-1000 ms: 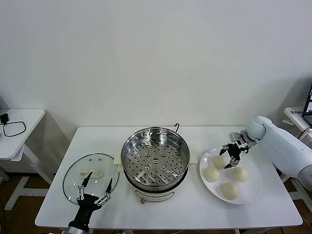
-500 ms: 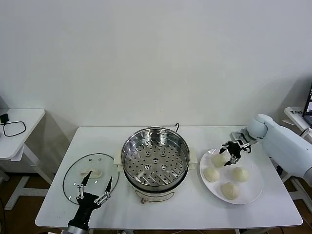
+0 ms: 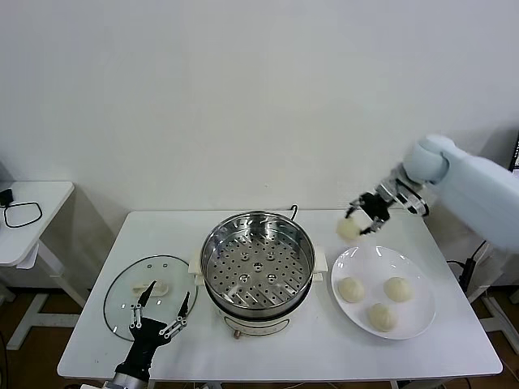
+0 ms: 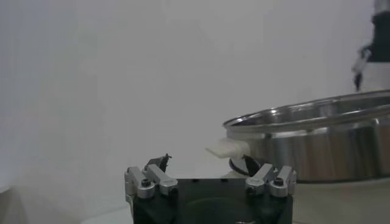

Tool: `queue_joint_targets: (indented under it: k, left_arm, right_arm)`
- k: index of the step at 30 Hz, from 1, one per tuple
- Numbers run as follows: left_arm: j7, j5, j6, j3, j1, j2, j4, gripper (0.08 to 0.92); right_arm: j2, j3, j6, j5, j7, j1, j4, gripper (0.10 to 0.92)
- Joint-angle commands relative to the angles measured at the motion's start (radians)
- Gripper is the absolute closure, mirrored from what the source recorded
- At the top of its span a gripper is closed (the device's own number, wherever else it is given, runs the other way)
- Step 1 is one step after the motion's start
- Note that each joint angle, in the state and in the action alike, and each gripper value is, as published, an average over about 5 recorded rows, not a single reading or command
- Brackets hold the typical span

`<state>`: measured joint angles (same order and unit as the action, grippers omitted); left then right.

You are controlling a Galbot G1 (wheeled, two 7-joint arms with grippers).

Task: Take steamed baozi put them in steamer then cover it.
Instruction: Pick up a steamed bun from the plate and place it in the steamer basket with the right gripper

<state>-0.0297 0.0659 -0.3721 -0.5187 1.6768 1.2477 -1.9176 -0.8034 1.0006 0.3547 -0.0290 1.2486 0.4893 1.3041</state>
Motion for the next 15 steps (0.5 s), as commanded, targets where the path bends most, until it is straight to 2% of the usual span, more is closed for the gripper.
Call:
queue_joint_targets:
  k: [1, 8, 15]
  left_arm:
    - [0.001, 0.000, -0.001, 0.002, 0.002, 0.001, -0.003, 0.177]
    - [0.003, 0.001, -0.004, 0.001, 0.005, 0.003, -0.009, 0.177]
    - [0.005, 0.003, -0.005, -0.001, 0.004, 0.002, -0.013, 0.177]
  right_arm:
    - [-0.174, 0.174, 0.050, -0.068, 0.022, 0.243, 0.150, 0.422]
    - [-0.300, 0.190, 0.053, 0.034, 0.012, 0.141, 0.095, 0.428]
    - [-0.396, 0.188, 0.068, 0.148, -0.028, 0.009, -0.043, 0.438]
